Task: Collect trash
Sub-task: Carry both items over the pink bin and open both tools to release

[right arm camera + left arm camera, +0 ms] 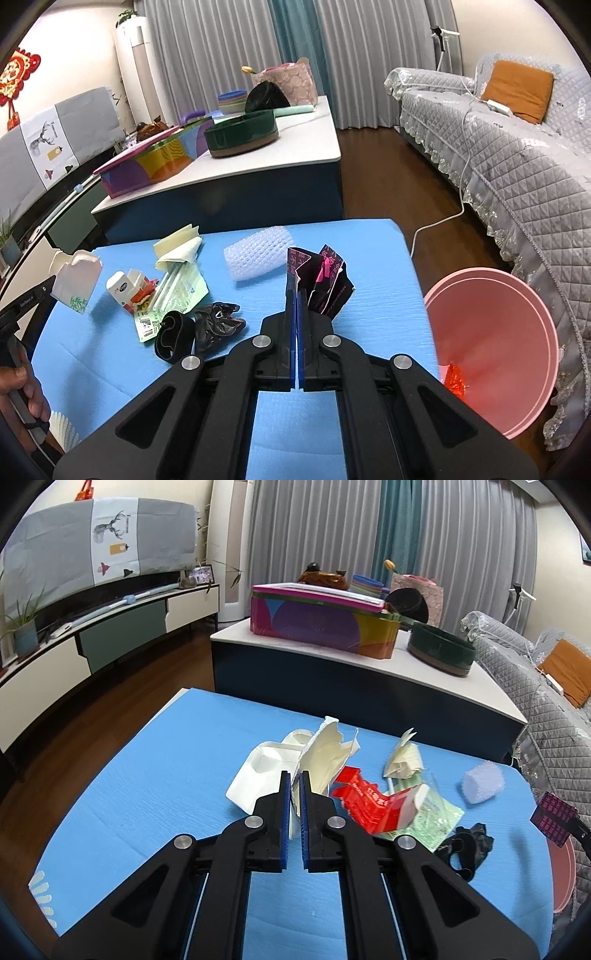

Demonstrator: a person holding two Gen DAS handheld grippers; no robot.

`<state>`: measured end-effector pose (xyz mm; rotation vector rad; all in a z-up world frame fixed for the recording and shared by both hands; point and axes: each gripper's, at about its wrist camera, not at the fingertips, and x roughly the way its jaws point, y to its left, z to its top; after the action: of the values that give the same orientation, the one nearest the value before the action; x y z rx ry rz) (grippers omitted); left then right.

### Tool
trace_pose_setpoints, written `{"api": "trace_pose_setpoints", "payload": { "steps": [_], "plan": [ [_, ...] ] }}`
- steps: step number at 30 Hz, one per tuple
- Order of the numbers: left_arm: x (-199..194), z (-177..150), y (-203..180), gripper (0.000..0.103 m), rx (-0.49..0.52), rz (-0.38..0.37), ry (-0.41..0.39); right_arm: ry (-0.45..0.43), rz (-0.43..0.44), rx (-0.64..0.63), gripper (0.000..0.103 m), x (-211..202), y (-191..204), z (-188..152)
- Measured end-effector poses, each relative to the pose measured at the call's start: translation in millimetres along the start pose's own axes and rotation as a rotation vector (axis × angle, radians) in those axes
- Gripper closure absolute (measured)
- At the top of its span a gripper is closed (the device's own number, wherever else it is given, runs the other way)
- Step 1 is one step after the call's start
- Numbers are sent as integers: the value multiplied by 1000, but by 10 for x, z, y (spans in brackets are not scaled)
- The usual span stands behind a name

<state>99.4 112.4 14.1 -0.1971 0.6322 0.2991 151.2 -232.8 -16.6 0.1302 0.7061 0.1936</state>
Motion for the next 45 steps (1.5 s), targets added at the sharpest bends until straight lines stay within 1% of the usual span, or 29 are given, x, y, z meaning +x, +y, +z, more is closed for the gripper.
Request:
{"api": "trace_pose_setpoints", "payload": {
  "steps": [7,23,36,45],
  "plan": [
    [-184,4,-118,98,25,-36,-18,-31,-14,9,102,-240,-88,6],
    [-497,-67,-577,98,91,-132,-34,-83,-71,39,102,-661,-407,-50],
    [-638,-131,-1024,98,147,-212,-44,-116,-156,60,102,-983,-735,-121],
    [-738,-192,-1380,98,198,-269,-53,-122,-236,72,102,-1131,-974,-146]
  ]
}}
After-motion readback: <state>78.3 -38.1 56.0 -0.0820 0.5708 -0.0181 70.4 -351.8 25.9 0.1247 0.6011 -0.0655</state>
